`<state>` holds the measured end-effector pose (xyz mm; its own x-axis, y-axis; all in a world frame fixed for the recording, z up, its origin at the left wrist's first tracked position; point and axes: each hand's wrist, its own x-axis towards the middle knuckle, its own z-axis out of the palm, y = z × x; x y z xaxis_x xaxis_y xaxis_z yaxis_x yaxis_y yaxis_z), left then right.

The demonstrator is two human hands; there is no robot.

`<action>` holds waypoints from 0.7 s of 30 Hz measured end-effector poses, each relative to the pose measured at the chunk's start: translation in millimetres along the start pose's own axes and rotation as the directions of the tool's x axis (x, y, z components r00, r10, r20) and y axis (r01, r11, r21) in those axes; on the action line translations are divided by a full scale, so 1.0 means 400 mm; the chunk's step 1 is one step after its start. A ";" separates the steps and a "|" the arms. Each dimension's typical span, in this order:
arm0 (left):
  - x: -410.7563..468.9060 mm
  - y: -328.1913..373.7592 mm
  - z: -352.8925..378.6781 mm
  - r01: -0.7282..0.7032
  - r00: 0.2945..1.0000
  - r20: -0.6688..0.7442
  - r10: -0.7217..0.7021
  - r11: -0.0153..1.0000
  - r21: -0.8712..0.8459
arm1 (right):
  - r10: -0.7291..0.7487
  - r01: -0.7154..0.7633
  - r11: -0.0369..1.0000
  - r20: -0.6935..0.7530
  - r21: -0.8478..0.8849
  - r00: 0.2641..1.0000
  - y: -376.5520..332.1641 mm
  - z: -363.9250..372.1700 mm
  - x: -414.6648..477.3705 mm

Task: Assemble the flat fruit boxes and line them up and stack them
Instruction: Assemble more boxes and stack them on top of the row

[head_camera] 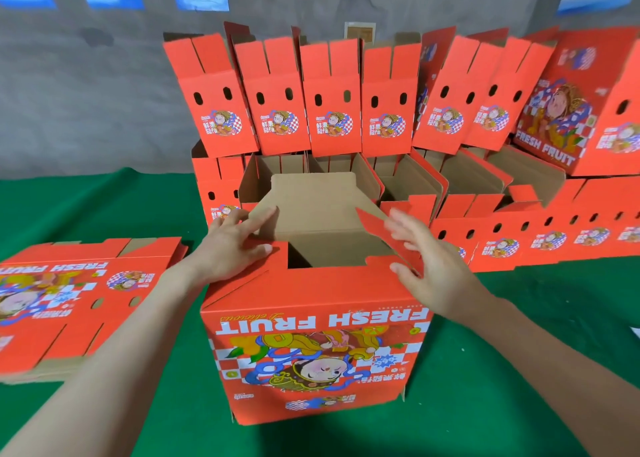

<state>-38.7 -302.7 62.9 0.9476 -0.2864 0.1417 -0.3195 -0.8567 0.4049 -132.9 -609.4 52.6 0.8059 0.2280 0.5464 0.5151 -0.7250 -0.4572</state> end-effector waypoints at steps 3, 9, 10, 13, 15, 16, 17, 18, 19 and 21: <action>-0.008 0.005 0.001 -0.131 0.987 -0.103 0.120 0.985 -0.110 | 0.008 -0.007 0.992 0.013 -0.125 1.000 0.013 -0.008 -0.015; -0.025 0.013 -0.007 -0.345 0.915 -0.306 0.263 0.904 -0.253 | 0.024 -0.024 1.000 -0.058 -0.012 0.998 0.019 -0.003 -0.018; -0.034 0.019 -0.008 -0.364 0.902 -0.339 0.266 0.892 -0.267 | 0.016 -0.016 1.000 -0.094 -0.002 0.995 0.019 0.002 -0.017; -0.051 0.021 -0.006 -0.304 0.916 -0.360 0.178 0.892 -0.334 | -0.007 0.012 1.000 -0.204 0.023 0.979 0.015 0.020 -0.020; -0.059 0.022 -0.007 -0.234 0.956 -0.277 0.102 0.832 -0.503 | 0.006 -0.001 1.000 -0.216 0.024 0.976 0.015 0.021 -0.023; -0.059 0.022 -0.006 -0.210 0.968 -0.236 0.088 0.800 -0.562 | 0.021 -0.016 0.999 -0.204 0.028 0.979 0.017 0.017 -0.023; -0.057 0.019 -0.005 -0.186 0.977 -0.190 0.093 0.805 -0.563 | 0.040 -0.032 0.999 -0.185 0.044 0.982 0.018 0.011 -0.022; -0.052 0.013 -0.002 -0.160 0.986 -0.130 0.108 0.848 -0.506 | 0.054 -0.045 0.997 -0.161 0.058 0.985 0.015 0.003 -0.016; -0.045 0.008 -0.001 -0.133 0.991 -0.060 0.119 0.909 -0.395 | 0.063 -0.054 0.996 -0.142 0.067 0.988 0.010 -0.005 -0.008; -0.032 0.005 -0.005 -0.078 0.994 0.058 0.093 0.972 -0.222 | 0.109 -0.103 0.993 -0.107 0.061 0.988 0.001 -0.015 0.016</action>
<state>-51.4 -299.9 63.6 0.9123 -0.3895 0.1265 -0.3860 -0.7147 0.5833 -129.3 -612.0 60.3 0.8213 0.0764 0.5653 0.4463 -0.7033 -0.5533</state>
